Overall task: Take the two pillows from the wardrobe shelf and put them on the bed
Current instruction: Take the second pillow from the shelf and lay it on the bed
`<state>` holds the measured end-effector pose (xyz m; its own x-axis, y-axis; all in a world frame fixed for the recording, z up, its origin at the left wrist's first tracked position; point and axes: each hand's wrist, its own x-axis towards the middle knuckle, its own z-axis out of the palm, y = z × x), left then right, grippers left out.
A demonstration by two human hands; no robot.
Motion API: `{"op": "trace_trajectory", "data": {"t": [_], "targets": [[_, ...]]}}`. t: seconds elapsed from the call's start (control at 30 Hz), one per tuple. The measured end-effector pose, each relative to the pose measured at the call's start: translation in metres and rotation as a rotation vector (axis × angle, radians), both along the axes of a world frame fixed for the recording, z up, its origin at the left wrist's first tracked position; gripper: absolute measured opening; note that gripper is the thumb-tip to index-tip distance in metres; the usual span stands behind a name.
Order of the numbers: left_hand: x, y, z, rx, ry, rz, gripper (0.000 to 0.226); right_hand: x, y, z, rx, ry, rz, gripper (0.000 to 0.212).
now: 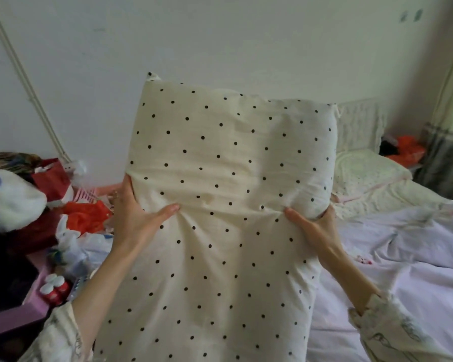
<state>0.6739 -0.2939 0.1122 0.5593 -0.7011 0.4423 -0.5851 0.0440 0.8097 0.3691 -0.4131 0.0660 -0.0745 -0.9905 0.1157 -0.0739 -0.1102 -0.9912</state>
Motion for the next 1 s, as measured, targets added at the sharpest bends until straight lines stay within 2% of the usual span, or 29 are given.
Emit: {"op": "trace_trajectory", "data": {"t": [0.07, 0.3, 0.43, 0.73, 0.9, 1.0], "targets": [[0.010, -0.034, -0.003, 0.019, 0.014, -0.002, 0.104, 0.007, -0.031, -0.004, 0.003, 0.005, -0.012, 0.098], [0.036, -0.167, -0.006, 0.031, 0.015, 0.034, 0.103, 0.038, -0.163, -0.011, 0.019, -0.038, -0.023, 0.095], [0.046, -0.252, 0.007, 0.102, 0.028, -0.002, 0.105, 0.046, -0.238, -0.010, 0.014, -0.054, -0.063, 0.084], [0.048, -0.402, 0.024, 0.088, 0.002, -0.096, 0.102, 0.041, -0.356, -0.006, 0.038, -0.057, -0.151, 0.107], [0.040, -0.485, 0.015, 0.110, 0.009, -0.235, 0.105, 0.031, -0.401, -0.021, 0.086, -0.055, -0.255, 0.111], [0.039, -0.545, 0.004, 0.187, -0.022, -0.286, 0.108, 0.027, -0.432, -0.031, 0.139, -0.062, -0.308, 0.109]]}}
